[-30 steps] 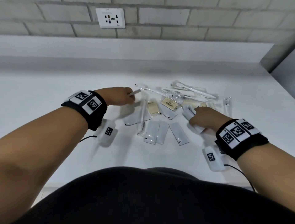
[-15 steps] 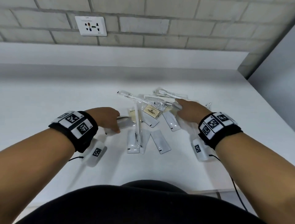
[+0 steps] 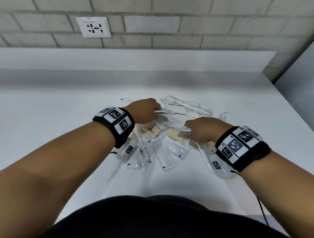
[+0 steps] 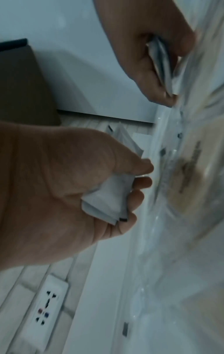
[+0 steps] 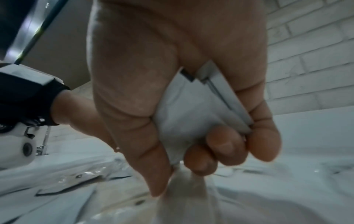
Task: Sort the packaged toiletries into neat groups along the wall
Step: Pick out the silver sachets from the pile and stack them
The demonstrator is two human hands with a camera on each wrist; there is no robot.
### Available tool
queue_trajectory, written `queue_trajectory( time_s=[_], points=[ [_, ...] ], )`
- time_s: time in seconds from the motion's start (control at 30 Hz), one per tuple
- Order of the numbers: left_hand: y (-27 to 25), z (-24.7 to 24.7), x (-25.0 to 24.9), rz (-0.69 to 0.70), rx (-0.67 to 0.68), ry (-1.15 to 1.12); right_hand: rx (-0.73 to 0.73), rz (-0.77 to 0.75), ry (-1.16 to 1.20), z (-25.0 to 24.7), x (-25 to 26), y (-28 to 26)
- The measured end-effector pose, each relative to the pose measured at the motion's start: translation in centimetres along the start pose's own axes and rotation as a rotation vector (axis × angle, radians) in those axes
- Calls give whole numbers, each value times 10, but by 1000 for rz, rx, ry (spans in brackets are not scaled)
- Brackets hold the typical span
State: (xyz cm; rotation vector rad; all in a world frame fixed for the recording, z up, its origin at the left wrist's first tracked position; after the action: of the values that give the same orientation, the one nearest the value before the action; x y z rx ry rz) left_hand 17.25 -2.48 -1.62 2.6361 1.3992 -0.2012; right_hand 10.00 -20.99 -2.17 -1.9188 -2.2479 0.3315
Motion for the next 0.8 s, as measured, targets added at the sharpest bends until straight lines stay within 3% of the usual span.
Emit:
queue_trajectory(
  time_s=[0.17,0.37,0.5,0.57,0.67,0.73,0.8],
  points=[
    [30,25,-9,135,158,118,49,98,-23,5,-48,-6],
    [43,30,0,74,315,231,-2,147,192,6,-83,-12],
    [44,29,1,-64,317,168,-175,234,502,1,-101,-13],
    [44,17,-1,-100,217,168,-272,273,769,-6,-107,-17],
    [39,-15,-10,-122,-144,176,-324,232,1141,-18,-108,-29],
    [31,-35,-25,-156,-437,45,-330,158,1278,-25,-104,-33],
    [21,-48,-48,-227,-578,-193,-330,120,1443,-33,-96,-32]
  ],
)
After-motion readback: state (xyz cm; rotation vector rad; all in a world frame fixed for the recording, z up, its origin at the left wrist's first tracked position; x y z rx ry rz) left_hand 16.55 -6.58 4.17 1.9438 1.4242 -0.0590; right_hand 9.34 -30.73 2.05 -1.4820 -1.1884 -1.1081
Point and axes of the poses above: each hand's wrist, its own y-axis towards the middle knuckle, its own z-axis out of the palm, x = y × z, the point moved 4 cm from there along y, towards the middle knuckle, and after that the axes turned 14 degrees about -x, right-handed, at the moved point
